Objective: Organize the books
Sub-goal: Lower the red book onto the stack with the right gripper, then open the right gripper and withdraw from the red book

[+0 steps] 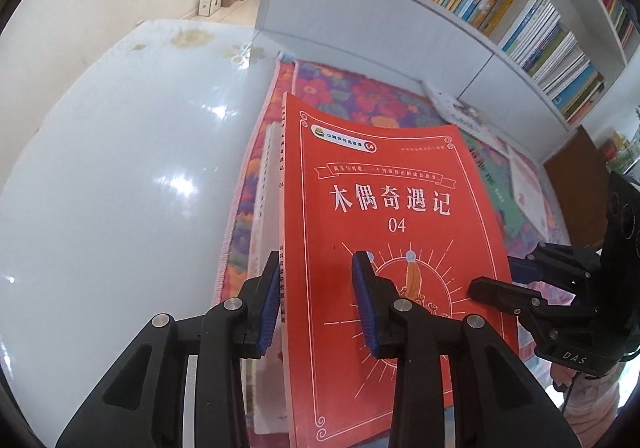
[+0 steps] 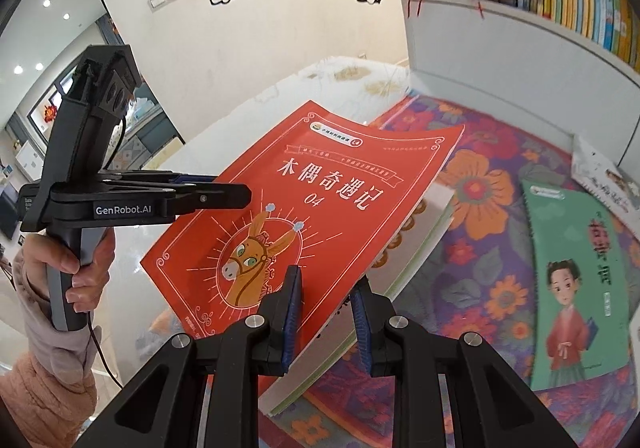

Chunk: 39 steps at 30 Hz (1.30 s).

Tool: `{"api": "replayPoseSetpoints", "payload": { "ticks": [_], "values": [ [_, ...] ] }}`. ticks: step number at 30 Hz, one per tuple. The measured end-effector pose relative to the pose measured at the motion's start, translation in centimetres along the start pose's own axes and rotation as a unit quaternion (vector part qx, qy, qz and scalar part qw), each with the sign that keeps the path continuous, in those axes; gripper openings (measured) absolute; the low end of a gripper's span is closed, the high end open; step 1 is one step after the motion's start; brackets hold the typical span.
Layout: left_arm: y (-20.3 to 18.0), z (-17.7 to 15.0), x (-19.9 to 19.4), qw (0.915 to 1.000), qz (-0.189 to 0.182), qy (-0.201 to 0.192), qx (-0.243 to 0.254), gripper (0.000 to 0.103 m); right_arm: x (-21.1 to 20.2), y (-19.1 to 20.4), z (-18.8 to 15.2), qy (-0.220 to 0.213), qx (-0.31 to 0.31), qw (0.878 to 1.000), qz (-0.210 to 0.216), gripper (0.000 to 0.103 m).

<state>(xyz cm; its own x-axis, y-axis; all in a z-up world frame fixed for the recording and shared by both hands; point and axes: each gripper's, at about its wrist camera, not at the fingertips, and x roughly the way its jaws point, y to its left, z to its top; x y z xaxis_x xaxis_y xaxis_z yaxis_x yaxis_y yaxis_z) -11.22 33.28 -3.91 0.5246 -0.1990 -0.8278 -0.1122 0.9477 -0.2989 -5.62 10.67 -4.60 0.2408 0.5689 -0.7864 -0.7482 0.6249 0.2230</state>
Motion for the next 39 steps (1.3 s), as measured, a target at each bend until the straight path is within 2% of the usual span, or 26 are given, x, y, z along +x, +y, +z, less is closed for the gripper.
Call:
{"api": "replayPoseSetpoints", "payload": {
  "ticks": [4, 15, 17, 19, 21, 24, 30, 36, 39],
  "values": [
    [0.3, -0.2, 0.9, 1.0000, 0.001, 0.007, -0.005, 0.031, 1.0, -0.1, -0.3, 0.011, 0.003, 1.000, -0.004, 0.024],
    [-0.3, -0.6, 0.9, 0.9992, 0.036, -0.004, 0.018, 0.036, 2.6, -0.7, -0.8, 0.026, 0.020, 0.999, 0.010, 0.025],
    [-0.7, -0.8, 1.0, 0.9981, 0.055, -0.005, 0.026, 0.036, 2.7, -0.9, -0.7, 0.025, 0.021, 0.999, 0.012, 0.025],
    [-1.4, -0.8, 1.2, 0.9939, 0.102, -0.003, 0.043, 0.036, 2.8, -0.9, -0.8, 0.024, 0.018, 0.999, 0.010, 0.026],
    [-1.8, -0.8, 1.4, 0.9914, 0.119, -0.005, 0.055, 0.036, 2.9, -0.8, -0.7, 0.023, 0.015, 1.000, 0.006, 0.027],
    [-1.8, -0.6, 1.5, 0.9911, 0.122, -0.007, 0.052, 0.036, 2.9, -0.7, -0.8, 0.021, 0.017, 1.000, 0.002, 0.028],
    [-0.7, -0.1, 1.2, 0.9939, 0.105, -0.017, 0.027, 0.037, 2.6, -0.6, -1.0, 0.016, 0.033, 0.999, 0.001, 0.031],
    [-0.7, -0.2, -1.1, 0.9924, 0.114, -0.043, 0.015, 0.038, 2.0, -1.2, -1.1, 0.018, 0.056, 0.997, -0.041, 0.033],
    [-1.5, -0.2, -2.1, 0.9911, 0.120, -0.055, 0.017, 0.039, 1.2, -1.8, -1.2, 0.012, 0.066, 0.997, -0.034, 0.033]
  ]
}}
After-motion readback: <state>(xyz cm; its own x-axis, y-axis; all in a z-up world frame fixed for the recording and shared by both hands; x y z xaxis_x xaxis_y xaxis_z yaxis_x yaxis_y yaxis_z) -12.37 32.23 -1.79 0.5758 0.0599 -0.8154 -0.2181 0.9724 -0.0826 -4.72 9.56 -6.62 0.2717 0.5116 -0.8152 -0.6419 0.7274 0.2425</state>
